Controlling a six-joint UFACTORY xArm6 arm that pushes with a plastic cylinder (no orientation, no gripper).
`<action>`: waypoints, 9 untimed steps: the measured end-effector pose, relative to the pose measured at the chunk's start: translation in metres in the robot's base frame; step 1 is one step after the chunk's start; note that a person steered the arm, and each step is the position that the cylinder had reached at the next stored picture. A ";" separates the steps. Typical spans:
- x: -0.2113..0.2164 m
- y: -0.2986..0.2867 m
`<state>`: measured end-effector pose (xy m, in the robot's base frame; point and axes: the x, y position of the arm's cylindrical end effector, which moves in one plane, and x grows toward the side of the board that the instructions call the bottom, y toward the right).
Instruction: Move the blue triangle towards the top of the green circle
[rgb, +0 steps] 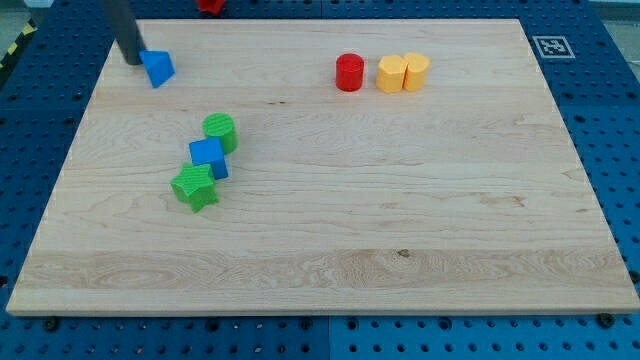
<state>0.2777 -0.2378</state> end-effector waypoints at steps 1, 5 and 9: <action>0.020 0.032; 0.074 0.080; 0.051 0.143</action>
<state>0.3290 -0.0944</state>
